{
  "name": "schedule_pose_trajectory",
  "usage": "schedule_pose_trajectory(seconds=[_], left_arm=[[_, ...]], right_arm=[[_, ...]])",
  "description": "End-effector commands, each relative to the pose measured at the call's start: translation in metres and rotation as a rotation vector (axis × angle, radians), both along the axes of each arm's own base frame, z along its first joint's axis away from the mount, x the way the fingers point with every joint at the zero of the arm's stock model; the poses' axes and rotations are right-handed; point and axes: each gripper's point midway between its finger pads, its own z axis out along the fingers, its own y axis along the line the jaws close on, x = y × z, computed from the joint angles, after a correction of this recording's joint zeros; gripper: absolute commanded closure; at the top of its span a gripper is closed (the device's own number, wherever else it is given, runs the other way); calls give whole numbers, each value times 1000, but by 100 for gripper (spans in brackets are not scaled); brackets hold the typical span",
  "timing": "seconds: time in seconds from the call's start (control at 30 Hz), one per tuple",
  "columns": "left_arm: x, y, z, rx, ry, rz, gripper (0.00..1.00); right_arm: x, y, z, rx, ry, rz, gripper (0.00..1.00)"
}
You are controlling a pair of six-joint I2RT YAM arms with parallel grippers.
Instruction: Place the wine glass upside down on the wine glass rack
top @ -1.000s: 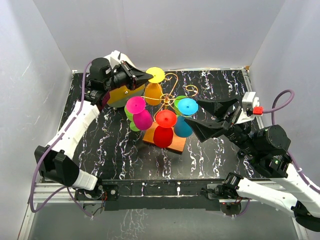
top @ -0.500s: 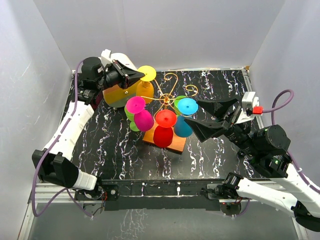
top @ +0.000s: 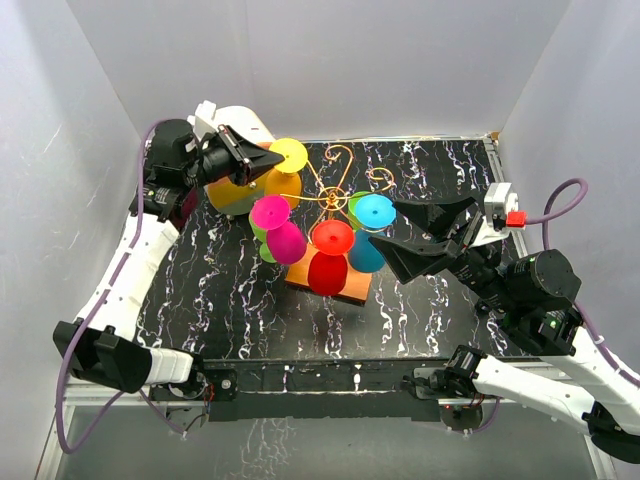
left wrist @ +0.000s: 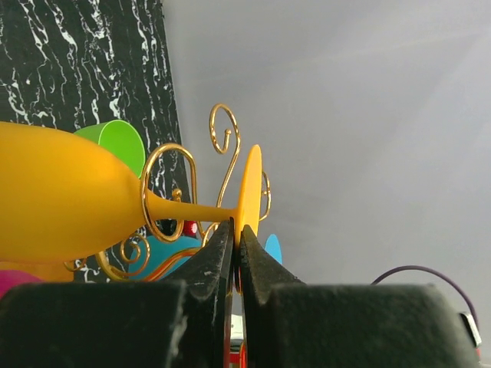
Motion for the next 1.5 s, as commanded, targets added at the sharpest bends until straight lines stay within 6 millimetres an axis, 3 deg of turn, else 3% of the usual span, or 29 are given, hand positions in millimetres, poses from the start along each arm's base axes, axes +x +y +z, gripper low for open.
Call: schedule_pose_trajectory(seconds=[0.0, 0.37, 0.7, 0.83, 1.0, 1.17, 1.33, 1.47], left_arm=[[-12, 6, 9, 38, -56, -16, 100], [-7, 5, -8, 83, -16, -39, 100], [-5, 7, -17, 146, 0, -43, 83], [-3, 19, -24, 222, 2, 16, 80], [-6, 30, -16, 290, -28, 58, 78], [-13, 38, -23, 343, -14, 68, 70], [-19, 50, -35, 422, 1, 94, 63], [-24, 73, -22, 518, -49, 186, 58]], right_arm=[[-2, -3, 12, 32, -21, -1, 18], [-3, -4, 12, 34, -22, -1, 17], [-2, -2, 13, 33, -26, 3, 17], [-2, -1, 13, 33, -27, 1, 17], [0, -2, 12, 32, -26, -7, 17], [4, -3, 9, 29, -12, -28, 17], [17, -9, 2, 24, 39, -98, 18], [35, -23, -7, 32, 133, -221, 19]])
